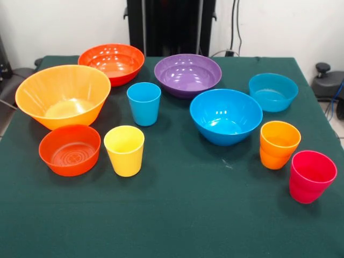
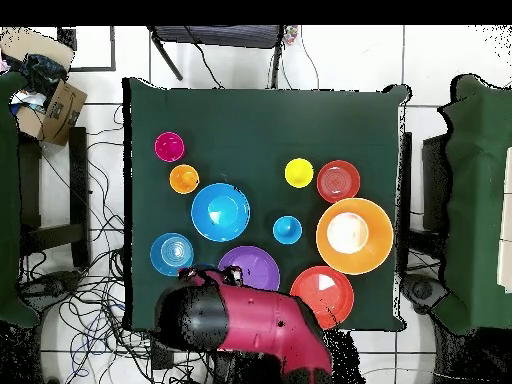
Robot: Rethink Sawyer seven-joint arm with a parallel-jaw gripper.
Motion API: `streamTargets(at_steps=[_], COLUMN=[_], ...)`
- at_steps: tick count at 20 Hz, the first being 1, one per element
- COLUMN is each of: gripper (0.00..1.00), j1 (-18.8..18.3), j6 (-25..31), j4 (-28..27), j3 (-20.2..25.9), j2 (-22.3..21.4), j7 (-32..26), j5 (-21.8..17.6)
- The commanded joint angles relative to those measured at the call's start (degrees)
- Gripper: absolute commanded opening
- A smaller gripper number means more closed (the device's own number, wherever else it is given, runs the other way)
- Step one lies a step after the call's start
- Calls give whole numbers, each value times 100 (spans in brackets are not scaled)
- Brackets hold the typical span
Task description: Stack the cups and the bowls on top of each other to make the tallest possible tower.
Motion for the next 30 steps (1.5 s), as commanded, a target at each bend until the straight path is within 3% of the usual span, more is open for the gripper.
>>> streamTargets(at_steps=[1, 16, 21, 26, 30], gripper=[100, 100, 100, 100, 100], j1=[-394, -431, -345, -192, -177], j6=[-590, -616, -428, 47, 37], j4=[-413, -1794, -2121, -2357, -2283], j3=[805, 824, 815, 680, 667], j2=[1252, 2593, 2755, 2622, 2541], j7=[-77, 30, 113, 158, 183], j5=[-251, -425, -334, -334, -319])
